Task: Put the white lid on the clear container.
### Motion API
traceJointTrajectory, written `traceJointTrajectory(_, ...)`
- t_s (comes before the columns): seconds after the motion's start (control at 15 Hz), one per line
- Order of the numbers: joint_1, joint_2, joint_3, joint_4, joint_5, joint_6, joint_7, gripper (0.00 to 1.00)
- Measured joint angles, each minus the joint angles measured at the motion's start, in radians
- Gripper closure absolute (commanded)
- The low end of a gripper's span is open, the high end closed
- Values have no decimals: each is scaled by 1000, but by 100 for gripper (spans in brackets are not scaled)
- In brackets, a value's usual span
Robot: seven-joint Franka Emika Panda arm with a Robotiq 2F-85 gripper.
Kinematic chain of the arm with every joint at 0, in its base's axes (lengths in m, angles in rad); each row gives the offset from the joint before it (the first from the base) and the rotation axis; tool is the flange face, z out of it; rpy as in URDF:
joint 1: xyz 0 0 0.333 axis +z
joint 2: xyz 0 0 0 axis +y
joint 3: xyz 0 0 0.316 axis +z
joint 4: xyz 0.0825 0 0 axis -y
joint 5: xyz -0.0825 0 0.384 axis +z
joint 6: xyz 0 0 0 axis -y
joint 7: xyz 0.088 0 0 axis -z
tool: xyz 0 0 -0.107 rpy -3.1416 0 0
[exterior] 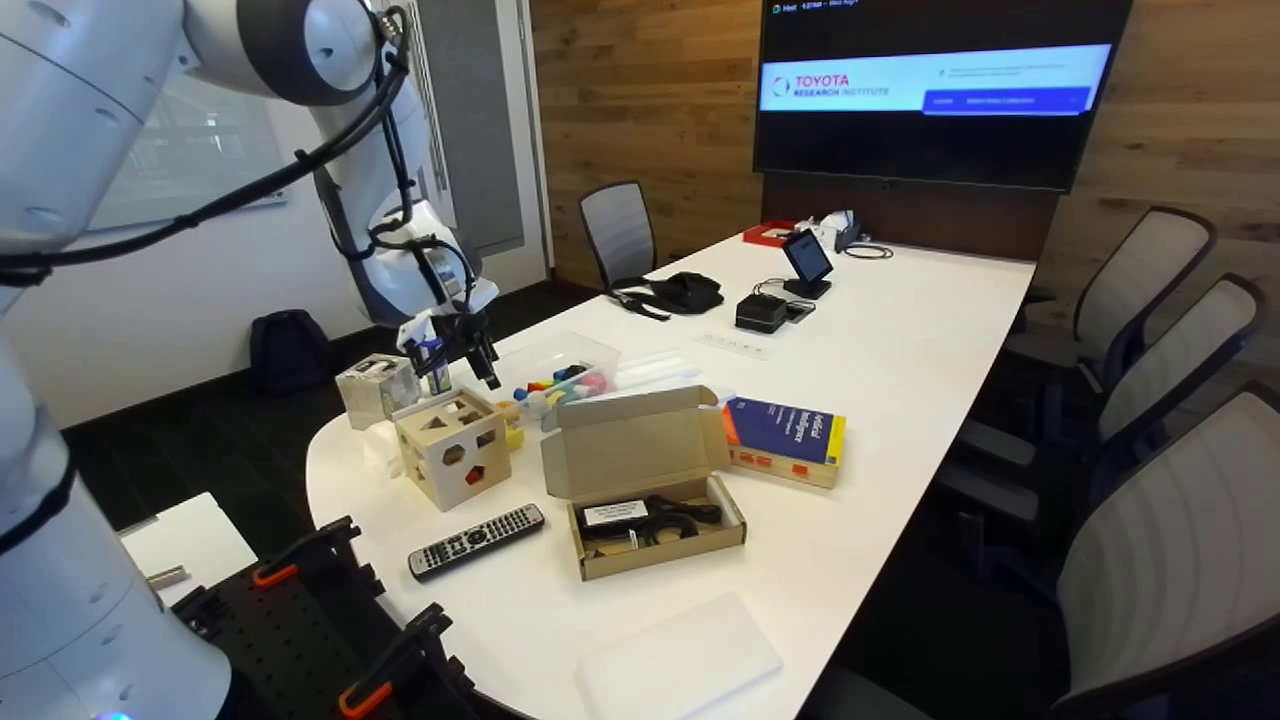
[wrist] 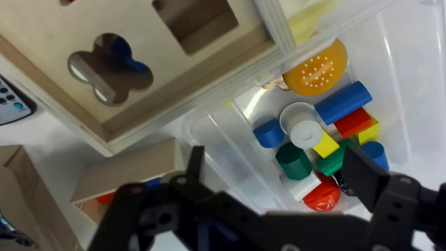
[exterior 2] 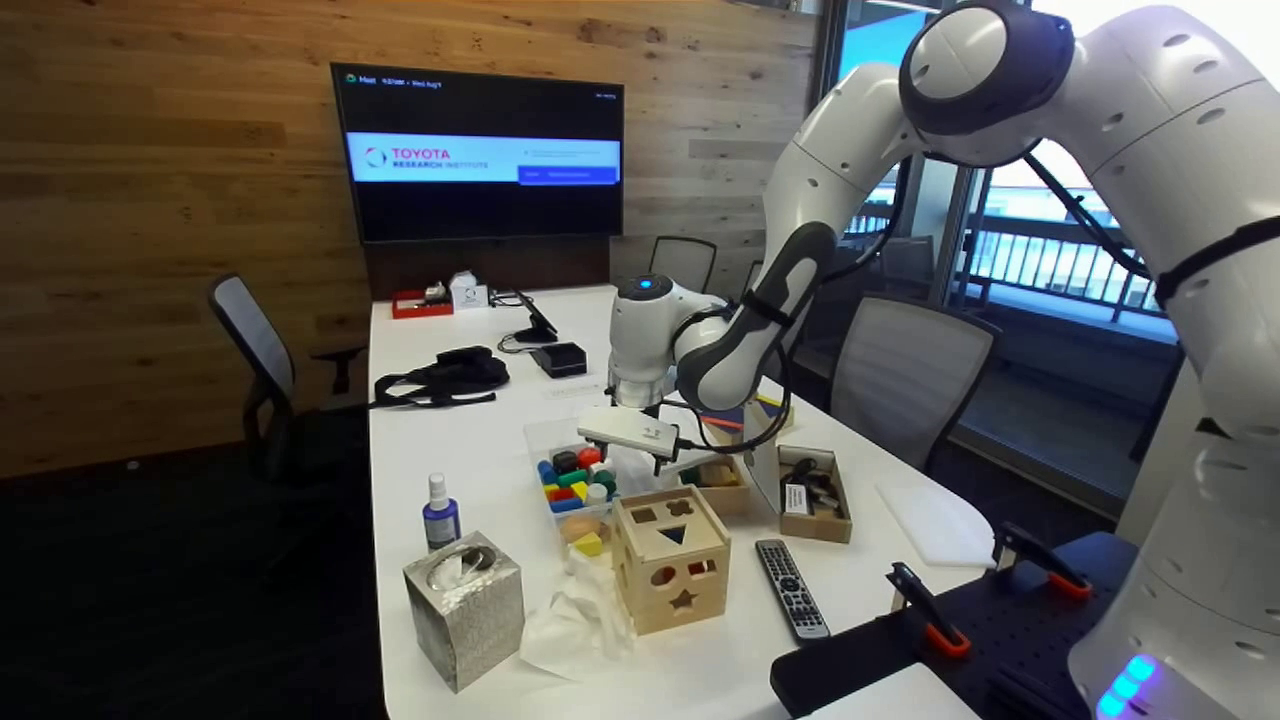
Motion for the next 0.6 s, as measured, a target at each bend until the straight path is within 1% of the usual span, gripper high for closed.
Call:
traceJointTrajectory(0.07,28,1,-34,3,-21,6,35,0)
traceJointTrajectory(0.13,53,3,-66,12,-58,6,102,0)
traceJointTrajectory(0.4,155,29,-227,85,-230,2,383,0)
traceJointTrajectory(0.6,203,54,-308,141,-308,-40,528,0)
